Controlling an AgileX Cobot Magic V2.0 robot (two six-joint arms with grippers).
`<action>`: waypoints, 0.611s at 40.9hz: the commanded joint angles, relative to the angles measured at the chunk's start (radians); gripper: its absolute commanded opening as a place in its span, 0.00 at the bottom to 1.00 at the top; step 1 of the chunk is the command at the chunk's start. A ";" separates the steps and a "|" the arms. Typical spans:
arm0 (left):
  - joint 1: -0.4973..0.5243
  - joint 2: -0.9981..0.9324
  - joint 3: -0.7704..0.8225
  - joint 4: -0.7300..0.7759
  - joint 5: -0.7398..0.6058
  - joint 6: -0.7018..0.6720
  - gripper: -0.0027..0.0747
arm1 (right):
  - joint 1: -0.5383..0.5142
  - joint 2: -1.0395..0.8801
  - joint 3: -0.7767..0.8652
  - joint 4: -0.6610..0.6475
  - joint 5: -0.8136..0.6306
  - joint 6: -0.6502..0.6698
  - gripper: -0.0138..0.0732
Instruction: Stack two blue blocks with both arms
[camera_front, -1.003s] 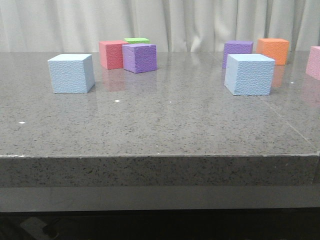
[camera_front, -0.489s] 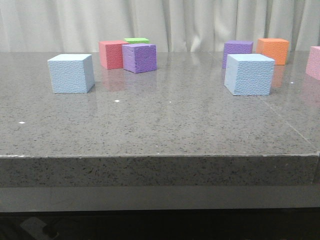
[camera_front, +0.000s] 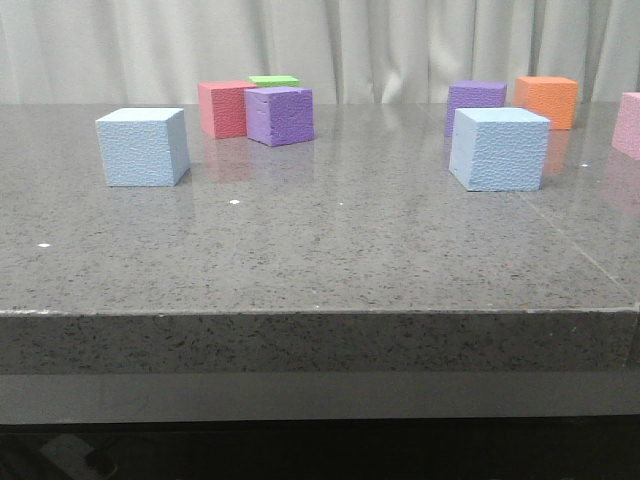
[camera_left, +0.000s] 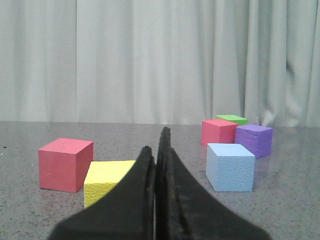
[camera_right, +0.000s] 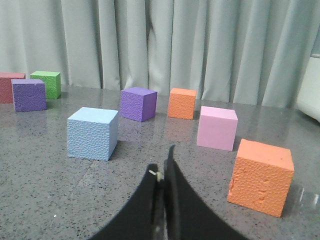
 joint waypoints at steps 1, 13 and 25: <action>-0.002 -0.017 -0.081 -0.012 -0.056 -0.010 0.01 | -0.006 -0.019 -0.094 0.020 -0.014 -0.005 0.14; -0.002 0.139 -0.502 -0.012 0.334 -0.010 0.01 | -0.006 0.118 -0.491 0.015 0.353 -0.005 0.14; -0.002 0.427 -0.780 -0.012 0.652 -0.010 0.01 | -0.006 0.397 -0.704 0.017 0.609 -0.005 0.14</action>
